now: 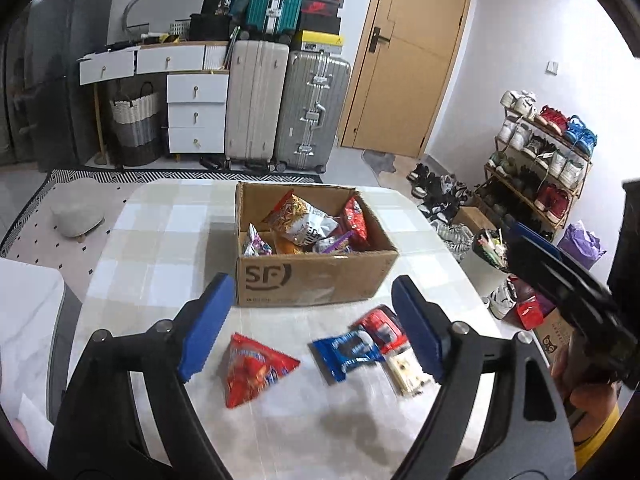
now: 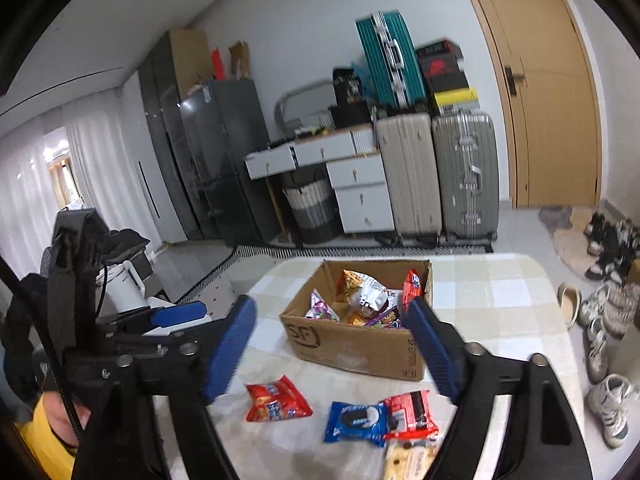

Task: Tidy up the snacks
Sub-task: 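Open both grippers and withdraw them back toward the remaining snacks, then grasp the red snack bag with the left gripper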

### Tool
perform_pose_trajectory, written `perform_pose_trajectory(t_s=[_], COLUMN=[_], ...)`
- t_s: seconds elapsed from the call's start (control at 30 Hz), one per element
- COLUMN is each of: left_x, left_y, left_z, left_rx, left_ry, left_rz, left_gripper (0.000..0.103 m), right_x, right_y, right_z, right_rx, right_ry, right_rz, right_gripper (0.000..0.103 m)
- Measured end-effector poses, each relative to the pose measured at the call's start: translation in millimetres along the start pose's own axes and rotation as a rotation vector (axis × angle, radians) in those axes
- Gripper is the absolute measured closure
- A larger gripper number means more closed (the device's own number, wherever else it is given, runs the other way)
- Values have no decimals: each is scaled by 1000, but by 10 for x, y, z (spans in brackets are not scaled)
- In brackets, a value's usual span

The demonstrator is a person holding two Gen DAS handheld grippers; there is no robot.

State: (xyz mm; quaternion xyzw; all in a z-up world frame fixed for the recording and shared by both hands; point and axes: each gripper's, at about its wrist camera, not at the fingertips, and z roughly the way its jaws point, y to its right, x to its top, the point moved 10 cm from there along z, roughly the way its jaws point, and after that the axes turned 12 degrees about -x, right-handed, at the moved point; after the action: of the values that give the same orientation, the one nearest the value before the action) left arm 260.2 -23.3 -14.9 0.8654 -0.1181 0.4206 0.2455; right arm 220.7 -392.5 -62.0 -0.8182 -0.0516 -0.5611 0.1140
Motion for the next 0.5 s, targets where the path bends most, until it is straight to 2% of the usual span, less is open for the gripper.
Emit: perform_pose_trajectory(t_s=[0.13,0.27,0.5], left_x=[-180,-414,-774], left_y=[88,152,178], left_z=[-299,-519,-733], left_rx=[8,-3,24], left_ry=[20,24,15], left_rz=[-12,-30,-24], left_gripper=[21,21,20], right_x=[-128,-285,-568], right_y=[-45,-69,-52], right_z=[-381,-592,-807], right_rx=[0,9,-5], right_ry=[64,68,65], right_rz=[-2,8,16], right_gripper=[10,8,7])
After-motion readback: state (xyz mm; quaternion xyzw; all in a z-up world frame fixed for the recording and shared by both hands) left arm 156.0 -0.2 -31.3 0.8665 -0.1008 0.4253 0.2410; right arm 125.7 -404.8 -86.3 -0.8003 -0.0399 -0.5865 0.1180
